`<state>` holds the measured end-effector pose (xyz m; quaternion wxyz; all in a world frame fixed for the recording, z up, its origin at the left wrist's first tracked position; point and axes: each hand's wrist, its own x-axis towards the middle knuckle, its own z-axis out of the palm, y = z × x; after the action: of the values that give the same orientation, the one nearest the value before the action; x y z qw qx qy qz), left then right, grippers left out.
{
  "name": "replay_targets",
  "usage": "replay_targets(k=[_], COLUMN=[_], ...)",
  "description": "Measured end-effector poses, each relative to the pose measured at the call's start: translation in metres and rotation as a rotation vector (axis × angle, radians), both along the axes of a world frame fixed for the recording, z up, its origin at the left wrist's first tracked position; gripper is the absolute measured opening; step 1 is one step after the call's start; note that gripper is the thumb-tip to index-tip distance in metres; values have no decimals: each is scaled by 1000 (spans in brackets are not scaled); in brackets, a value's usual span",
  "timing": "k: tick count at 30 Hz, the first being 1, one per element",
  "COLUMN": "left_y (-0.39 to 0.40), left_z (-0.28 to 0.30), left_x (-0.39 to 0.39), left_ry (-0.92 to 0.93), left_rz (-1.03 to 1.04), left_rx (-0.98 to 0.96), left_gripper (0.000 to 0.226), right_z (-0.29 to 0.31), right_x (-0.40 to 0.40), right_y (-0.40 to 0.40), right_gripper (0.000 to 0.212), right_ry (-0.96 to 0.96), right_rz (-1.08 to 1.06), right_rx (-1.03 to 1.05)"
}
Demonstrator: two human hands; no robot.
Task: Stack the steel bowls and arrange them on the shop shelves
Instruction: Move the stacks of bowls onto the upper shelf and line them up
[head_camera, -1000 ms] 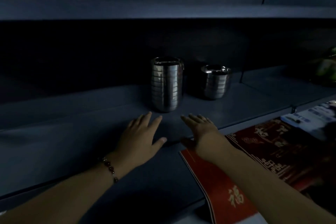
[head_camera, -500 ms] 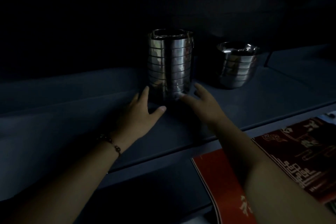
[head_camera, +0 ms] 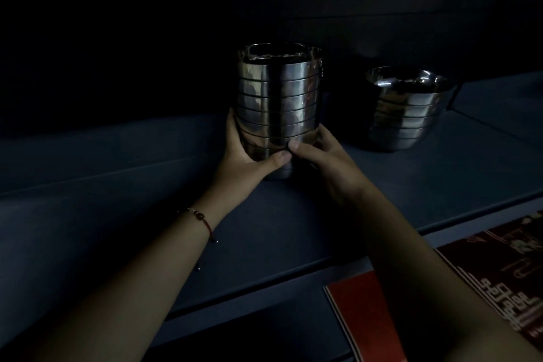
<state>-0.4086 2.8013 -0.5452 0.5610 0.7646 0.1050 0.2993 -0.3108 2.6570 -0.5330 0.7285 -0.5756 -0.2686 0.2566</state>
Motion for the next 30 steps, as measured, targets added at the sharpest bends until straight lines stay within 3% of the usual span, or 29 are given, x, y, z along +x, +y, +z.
replay_targets(k=[4, 11, 16, 26, 30], left_y=[-3, -31, -60, -115, -139], left_z=[2, 10, 21, 32, 46], left_x=[-6, -49, -95, -180, -218], left_ry=[-24, -8, 16, 16, 34], left_rz=[-5, -69, -130, -196, -234], left_rx=[29, 25, 22, -48, 11], left_gripper=[106, 106, 111, 116, 104], right_z=[3, 11, 27, 45, 63], right_x=[-9, -47, -95, -184, -220], right_y=[-9, -43, -80, -138, -165], right_gripper=[25, 68, 57, 50, 48], right_ry=[-57, -102, -200, -144, -178], right_rz=[-34, -62, -17, -64, -80], right_rx=[-58, -173, -228, -256, -310])
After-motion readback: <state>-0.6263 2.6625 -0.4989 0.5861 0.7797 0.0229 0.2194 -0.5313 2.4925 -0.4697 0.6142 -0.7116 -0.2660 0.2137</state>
